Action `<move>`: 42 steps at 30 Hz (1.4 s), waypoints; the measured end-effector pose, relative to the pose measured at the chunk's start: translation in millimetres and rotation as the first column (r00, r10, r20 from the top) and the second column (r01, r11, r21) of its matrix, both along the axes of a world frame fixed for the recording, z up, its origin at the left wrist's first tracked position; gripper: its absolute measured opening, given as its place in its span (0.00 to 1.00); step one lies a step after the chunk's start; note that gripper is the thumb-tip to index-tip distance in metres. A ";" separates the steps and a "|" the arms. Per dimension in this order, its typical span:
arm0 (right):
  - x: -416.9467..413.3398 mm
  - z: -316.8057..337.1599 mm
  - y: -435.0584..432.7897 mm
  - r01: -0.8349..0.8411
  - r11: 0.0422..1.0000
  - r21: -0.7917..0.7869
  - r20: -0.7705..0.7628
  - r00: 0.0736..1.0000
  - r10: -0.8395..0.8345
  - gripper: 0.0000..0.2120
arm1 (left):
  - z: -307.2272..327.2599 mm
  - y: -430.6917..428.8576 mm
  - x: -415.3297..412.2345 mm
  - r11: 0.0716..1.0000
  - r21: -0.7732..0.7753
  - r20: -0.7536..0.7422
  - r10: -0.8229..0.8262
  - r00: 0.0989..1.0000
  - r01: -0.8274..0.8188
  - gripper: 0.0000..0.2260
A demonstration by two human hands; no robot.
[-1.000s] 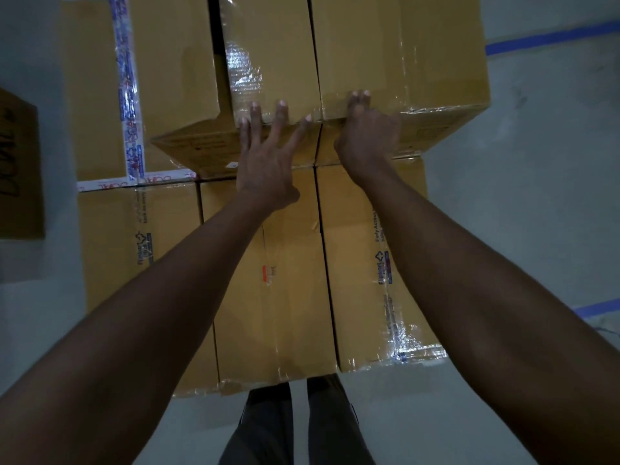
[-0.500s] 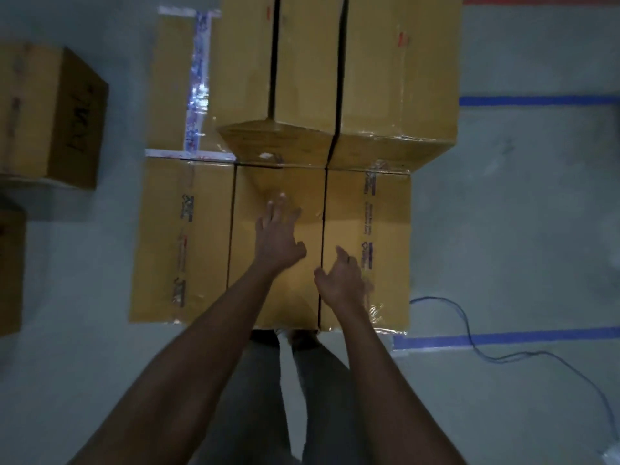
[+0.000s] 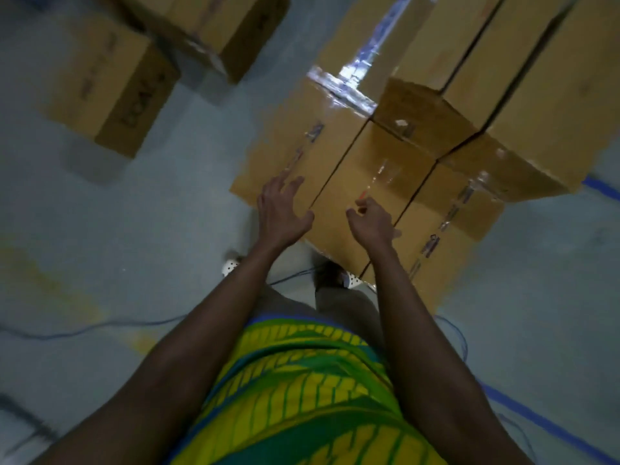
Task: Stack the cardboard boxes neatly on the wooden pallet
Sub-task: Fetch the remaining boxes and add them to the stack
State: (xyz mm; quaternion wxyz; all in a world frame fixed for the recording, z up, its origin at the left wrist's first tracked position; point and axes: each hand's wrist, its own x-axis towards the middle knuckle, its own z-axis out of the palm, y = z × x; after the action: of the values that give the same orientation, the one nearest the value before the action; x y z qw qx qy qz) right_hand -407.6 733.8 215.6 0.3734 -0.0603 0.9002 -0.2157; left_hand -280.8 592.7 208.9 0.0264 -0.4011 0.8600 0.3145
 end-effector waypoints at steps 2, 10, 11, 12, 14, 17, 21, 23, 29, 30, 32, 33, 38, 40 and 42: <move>15.5 7.6 -33.2 -0.048 0.997 -0.056 0.011 0.999 0.049 0.19 | 5.3 -21.1 37.4 0.998 -0.019 -0.021 0.067 0.998 -0.068 0.35; 147.8 23.9 -189.0 -0.280 0.931 -0.235 -0.068 0.960 0.272 0.19 | 26.0 -134.5 181.7 0.969 0.015 -0.083 0.246 0.966 -0.246 0.35; 170.1 24.4 -207.3 -0.318 0.913 -0.255 -0.064 0.948 0.312 0.18 | 29.5 -151.4 199.2 0.966 0.017 -0.099 0.259 0.961 -0.259 0.35; 192.5 24.0 -225.3 -0.358 0.893 -0.275 -0.056 0.933 0.356 0.18 | 33.0 -168.8 217.0 0.964 0.013 -0.111 0.267 0.957 -0.267 0.35; 234.2 22.4 -259.7 -0.463 0.836 -0.295 -0.043 0.880 0.472 0.19 | 39.4 -202.4 253.2 0.954 0.001 -0.125 0.298 0.946 -0.300 0.34; 280.4 26.8 -307.1 -0.627 0.727 -0.279 -0.017 0.761 0.649 0.20 | 42.1 -243.1 306.6 0.903 -0.009 -0.149 0.424 0.893 -0.430 0.33; 305.1 37.6 -364.1 -0.713 0.645 -0.276 0.026 0.665 0.746 0.20 | 34.6 -287.1 348.7 0.825 0.051 -0.153 0.563 0.812 -0.563 0.30; 310.0 38.3 -393.1 -0.736 0.618 -0.276 0.033 0.635 0.772 0.20 | 30.6 -309.1 359.4 0.793 0.085 -0.139 0.609 0.781 -0.603 0.28; 317.6 17.3 -505.1 -0.693 0.649 -0.314 0.149 0.639 0.755 0.21 | 20.3 -399.9 371.3 0.760 0.133 -0.114 0.650 0.752 -0.636 0.27; 318.9 10.2 -529.5 -0.678 0.658 -0.326 0.171 0.642 0.747 0.21 | 16.3 -421.0 371.9 0.753 0.135 -0.106 0.657 0.746 -0.644 0.26; 319.0 -7.1 -583.5 -0.678 0.650 -0.343 0.202 0.622 0.756 0.21 | 8.1 -468.4 370.0 0.748 0.128 -0.095 0.663 0.743 -0.651 0.26; 316.9 -14.0 -612.0 -0.694 0.632 -0.345 0.203 0.602 0.772 0.20 | 4.5 -493.3 367.6 0.744 0.129 -0.091 0.667 0.739 -0.656 0.26; 288.8 -23.8 -757.5 -0.671 0.646 -0.363 0.274 0.586 0.762 0.16 | 5.0 -618.6 346.2 0.703 0.174 -0.045 0.705 0.707 -0.690 0.26; 275.4 -17.6 -811.9 -0.586 0.721 -0.370 0.267 0.677 0.686 0.12 | 18.3 -665.2 337.9 0.690 0.189 -0.061 0.718 0.694 -0.698 0.27; 269.5 -12.8 -858.9 -0.472 0.789 -0.394 0.221 0.784 0.580 0.12 | 32.8 -703.8 335.3 0.678 0.205 -0.080 0.731 0.678 -0.706 0.25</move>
State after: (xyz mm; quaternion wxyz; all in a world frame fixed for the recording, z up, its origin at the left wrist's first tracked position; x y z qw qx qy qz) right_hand -138.1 -125.2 202.8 0.5495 -0.3345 0.7236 -0.2503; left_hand 54.5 -111.1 241.7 -0.1352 -0.6780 0.6043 0.3961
